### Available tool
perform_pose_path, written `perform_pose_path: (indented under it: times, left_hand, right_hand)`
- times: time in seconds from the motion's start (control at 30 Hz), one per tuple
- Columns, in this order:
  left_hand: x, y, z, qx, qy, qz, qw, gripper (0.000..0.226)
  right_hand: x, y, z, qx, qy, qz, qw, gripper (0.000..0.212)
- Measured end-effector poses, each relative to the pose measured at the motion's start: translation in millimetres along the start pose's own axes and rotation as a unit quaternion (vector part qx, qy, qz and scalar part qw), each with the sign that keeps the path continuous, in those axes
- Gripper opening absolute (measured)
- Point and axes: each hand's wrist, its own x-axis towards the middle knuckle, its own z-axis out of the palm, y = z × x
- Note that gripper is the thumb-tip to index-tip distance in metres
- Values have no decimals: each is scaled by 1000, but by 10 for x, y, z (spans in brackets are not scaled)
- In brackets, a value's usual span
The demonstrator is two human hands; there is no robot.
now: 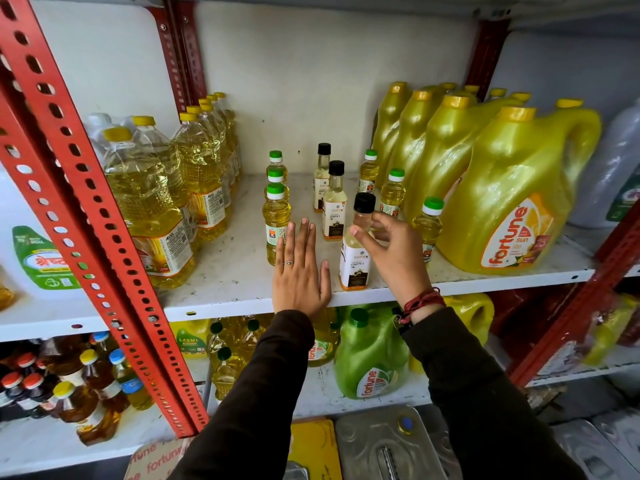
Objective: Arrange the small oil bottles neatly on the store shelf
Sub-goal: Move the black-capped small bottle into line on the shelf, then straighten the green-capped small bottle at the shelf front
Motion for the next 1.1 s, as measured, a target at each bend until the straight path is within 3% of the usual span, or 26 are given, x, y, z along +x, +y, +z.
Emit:
perform_pose_path:
  times: [0.13, 0.2, 0.33, 0.43, 0.6, 0.8, 0.9, 1.1]
  left_hand:
    - [5, 1, -99, -42, -8, -3, 999, 72]
    - [-20, -41, -157, -70, 2, -6, 998, 71]
    - [-97, -317, -277, -75, 33, -15, 996, 68]
    - [-134, -636, -352, -49, 40, -32, 997, 68]
    - [-190, -1058, -382, -19, 12, -35, 999, 70]
    - [-183, -1123, -335, 6, 15, -22, 1000, 70]
    - [-192, -1132, -319, 15, 21, -21, 999, 70]
    - [-194, -1136, -309, 29, 22, -27, 999, 72]
  right_hand:
    - [-36, -9, -15, -3, 1, 0, 1000, 49]
    - [-66, -39, -36, -8, 39, -16, 999, 57]
    - [-61, -302, -66, 7, 156, -147, 977, 49]
    - [-9, -537, 74, 57, 125, -206, 969, 42]
    - [189, -712, 572, 45, -53, -104, 992, 47]
    - [545, -609, 990, 63, -160, 17, 985, 48]
    - [609, -537, 1057, 64, -164, 20, 984, 37]
    - [571, -531, 1136, 76, -75, 23, 994, 37]
